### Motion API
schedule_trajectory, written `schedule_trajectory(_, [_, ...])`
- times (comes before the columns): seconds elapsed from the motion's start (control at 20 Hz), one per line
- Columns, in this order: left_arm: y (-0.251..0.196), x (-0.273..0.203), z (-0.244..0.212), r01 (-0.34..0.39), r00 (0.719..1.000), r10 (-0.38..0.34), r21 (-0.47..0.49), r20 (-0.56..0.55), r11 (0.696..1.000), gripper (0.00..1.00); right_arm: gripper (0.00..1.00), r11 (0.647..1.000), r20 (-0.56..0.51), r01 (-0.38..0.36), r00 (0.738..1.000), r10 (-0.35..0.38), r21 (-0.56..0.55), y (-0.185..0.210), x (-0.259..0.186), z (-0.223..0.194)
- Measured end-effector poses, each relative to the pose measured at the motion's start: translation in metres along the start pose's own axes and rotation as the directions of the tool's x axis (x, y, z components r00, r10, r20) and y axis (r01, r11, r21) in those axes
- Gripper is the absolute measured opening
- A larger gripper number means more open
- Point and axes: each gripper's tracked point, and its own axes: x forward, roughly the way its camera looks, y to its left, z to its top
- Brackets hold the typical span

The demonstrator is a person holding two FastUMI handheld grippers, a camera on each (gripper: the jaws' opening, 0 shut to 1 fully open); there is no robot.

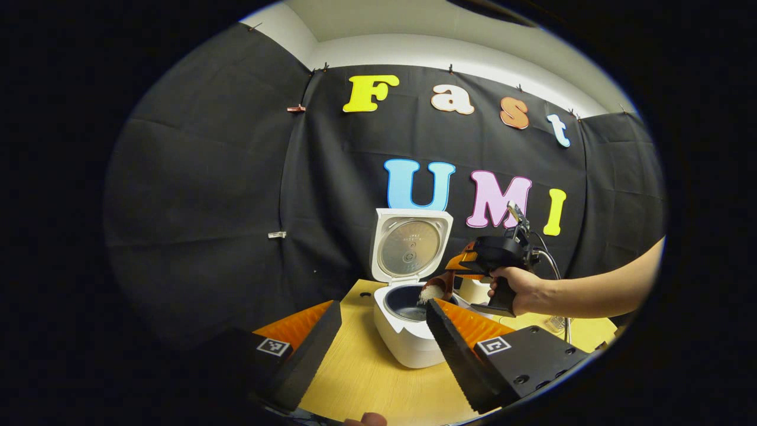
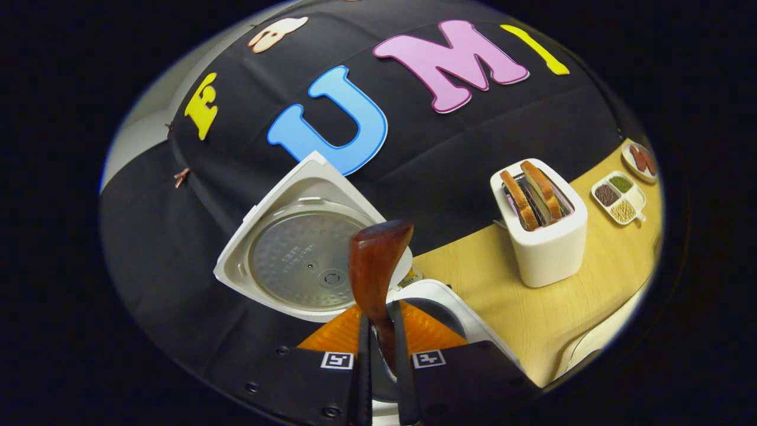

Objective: Close the left gripper, press the button to open the rice cooker; take a wooden spoon from the chopstick holder with the right hand, scoop a spoonful of rice and pour it into the rice cooker, then put the wooden spoon back into the chopstick holder.

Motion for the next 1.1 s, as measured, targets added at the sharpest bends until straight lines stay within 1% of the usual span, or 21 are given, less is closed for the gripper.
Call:
schedule_trajectory(0.2, [0.006,-0.001,-0.002,-0.021,1.0,0.02,-0.011,-0.005,1.0,0.99,0.21,0.989,-0.01,0.007,1.0,-0.009,-0.148,0.002,0.005,-0.006])
schedule_trajectory(0.3, [0.007,-0.002,-0.004,-0.03,1.0,0.03,-0.011,-0.009,0.999,0.99,0.21,0.975,-0.008,-0.005,1.0,0.003,-0.221,0.01,0.003,-0.007])
schedule_trajectory(0.45, [0.005,-0.005,-0.004,-0.031,0.999,0.031,-0.012,-0.01,0.999,0.99,0.21,0.952,-0.002,-0.033,0.999,0.034,-0.303,0.025,-0.002,-0.005])
schedule_trajectory(0.55, [0.004,-0.007,-0.006,-0.033,0.999,0.033,-0.013,-0.011,0.999,0.99,0.21,0.929,0.003,-0.06,0.998,0.065,-0.364,0.039,-0.003,-0.004])
schedule_trajectory(0.7, [0.006,-0.008,-0.005,-0.042,0.999,0.041,-0.02,-0.006,0.999,0.99,0.21,0.888,0.002,-0.077,0.996,0.088,-0.454,0.049,-0.003,-0.007])
schedule_trajectory(0.75, [0.006,-0.01,-0.005,-0.045,0.999,0.045,-0.021,-0.005,0.999,0.99,0.17,0.877,-0.004,-0.078,0.996,0.086,-0.475,0.049,-0.002,-0.011])
schedule_trajectory(0.8, [0.007,-0.012,-0.005,-0.049,0.999,0.049,-0.021,-0.005,0.999,0.99,0.21,0.863,-0.01,-0.078,0.996,0.084,-0.499,0.048,-0.002,-0.015])
schedule_trajectory(0.85, [0.008,-0.014,-0.006,-0.052,0.999,0.052,-0.019,-0.006,0.998,0.99,0.21,0.841,-0.011,-0.081,0.996,0.089,-0.535,0.049,-0.003,-0.017])
schedule_trajectory(0.9, [0.01,-0.016,-0.006,-0.055,0.998,0.055,-0.017,-0.009,0.998,0.99,0.21,0.812,-0.009,-0.085,0.995,0.097,-0.578,0.052,-0.005,-0.02])
schedule_trajectory(0.95, [0.011,-0.017,-0.008,-0.059,0.998,0.058,-0.017,-0.011,0.998,0.99,0.21,0.772,-0.009,-0.088,0.994,0.105,-0.63,0.054,-0.007,-0.021])
schedule_trajectory(1.0, [0.013,-0.017,-0.008,-0.062,0.998,0.062,-0.019,-0.012,0.998,0.99,0.21,0.724,-0.007,-0.09,0.993,0.117,-0.684,0.057,-0.009,-0.022])
schedule_trajectory(1.1, [0.016,-0.017,-0.009,-0.072,0.997,0.072,-0.026,-0.016,0.997,0.99,0.21,0.61,0.001,-0.083,0.991,0.137,-0.788,0.067,-0.016,-0.025])
